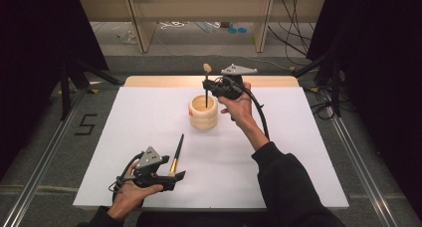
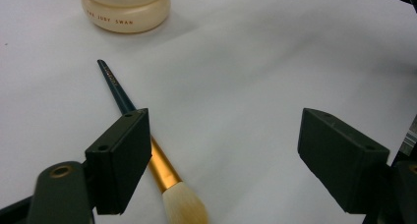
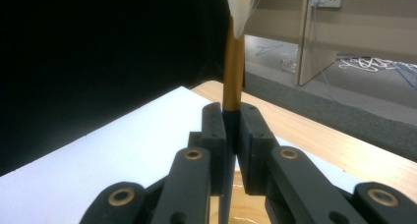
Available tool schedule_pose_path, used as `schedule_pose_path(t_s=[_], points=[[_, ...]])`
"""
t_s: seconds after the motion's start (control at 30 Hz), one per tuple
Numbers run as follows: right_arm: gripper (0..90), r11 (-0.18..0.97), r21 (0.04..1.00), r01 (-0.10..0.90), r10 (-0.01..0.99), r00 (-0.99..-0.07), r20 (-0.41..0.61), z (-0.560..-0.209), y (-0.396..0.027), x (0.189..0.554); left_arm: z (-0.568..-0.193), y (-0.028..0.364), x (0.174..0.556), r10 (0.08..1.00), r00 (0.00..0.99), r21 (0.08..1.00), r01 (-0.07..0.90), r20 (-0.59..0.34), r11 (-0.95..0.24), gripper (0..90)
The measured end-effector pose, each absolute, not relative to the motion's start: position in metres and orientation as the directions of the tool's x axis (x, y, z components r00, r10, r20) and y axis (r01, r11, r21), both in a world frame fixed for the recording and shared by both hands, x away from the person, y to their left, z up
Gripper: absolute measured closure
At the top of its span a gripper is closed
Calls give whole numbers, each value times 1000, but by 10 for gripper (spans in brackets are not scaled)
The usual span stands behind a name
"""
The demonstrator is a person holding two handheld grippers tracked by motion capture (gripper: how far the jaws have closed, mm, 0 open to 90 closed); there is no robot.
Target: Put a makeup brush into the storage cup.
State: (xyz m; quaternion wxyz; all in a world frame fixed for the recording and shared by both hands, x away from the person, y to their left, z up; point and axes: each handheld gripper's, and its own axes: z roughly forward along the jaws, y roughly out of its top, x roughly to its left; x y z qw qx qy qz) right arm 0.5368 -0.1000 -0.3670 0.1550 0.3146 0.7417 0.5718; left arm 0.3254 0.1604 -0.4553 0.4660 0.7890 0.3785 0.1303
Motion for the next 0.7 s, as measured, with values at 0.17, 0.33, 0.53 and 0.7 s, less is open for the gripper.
schedule_pose_path(t_s=[0.17,0.33,0.53,0.7], points=[[831,157,948,278,650,-752,113,-373,-97,540,-455,162,326,728,670,828,486,-146,-281,204],[831,163,943,292,659,-743,116,-379,-94,544,-455,164,327,730,671,826,481,-130,-294,204],[831,168,940,296,656,-745,118,-385,-92,545,-455,165,327,731,670,826,480,-130,-294,204],[831,174,936,304,661,-741,118,-390,-91,547,-456,165,327,731,670,824,483,-129,-296,204]])
